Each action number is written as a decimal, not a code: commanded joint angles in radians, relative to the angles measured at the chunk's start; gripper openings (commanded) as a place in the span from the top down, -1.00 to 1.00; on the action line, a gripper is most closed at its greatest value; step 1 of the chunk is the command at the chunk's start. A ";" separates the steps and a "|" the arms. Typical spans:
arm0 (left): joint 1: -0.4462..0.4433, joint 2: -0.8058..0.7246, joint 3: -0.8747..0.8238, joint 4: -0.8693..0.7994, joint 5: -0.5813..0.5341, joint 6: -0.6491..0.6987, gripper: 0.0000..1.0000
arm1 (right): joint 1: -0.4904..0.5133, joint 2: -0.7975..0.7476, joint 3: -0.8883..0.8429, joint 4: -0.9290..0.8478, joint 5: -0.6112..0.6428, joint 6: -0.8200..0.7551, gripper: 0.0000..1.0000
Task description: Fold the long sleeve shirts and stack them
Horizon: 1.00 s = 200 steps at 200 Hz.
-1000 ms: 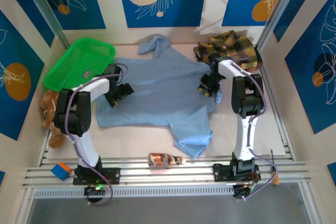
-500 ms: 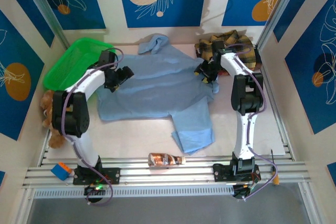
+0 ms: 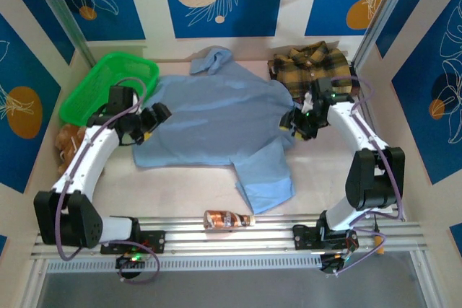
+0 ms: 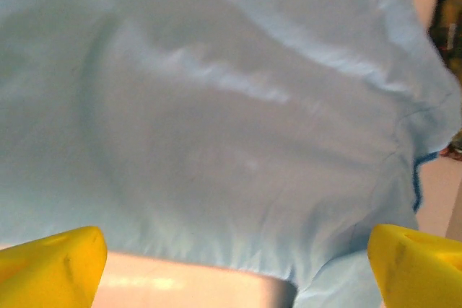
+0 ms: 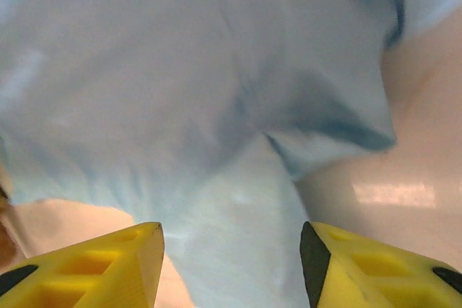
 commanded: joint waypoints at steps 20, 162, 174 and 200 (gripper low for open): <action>0.092 -0.129 -0.155 -0.130 0.075 0.023 -0.86 | 0.013 0.002 -0.160 0.091 -0.079 -0.046 -0.01; 0.204 -0.248 -0.305 -0.198 0.062 0.033 -0.86 | 0.013 -0.143 -0.379 0.160 -0.184 -0.067 0.00; 0.206 -0.249 -0.315 -0.195 0.062 0.033 -0.86 | 0.012 -0.156 -0.395 0.166 -0.204 -0.068 0.05; 0.218 -0.251 -0.339 -0.185 0.055 0.026 -0.86 | 0.012 -0.168 -0.411 0.177 -0.215 -0.057 0.31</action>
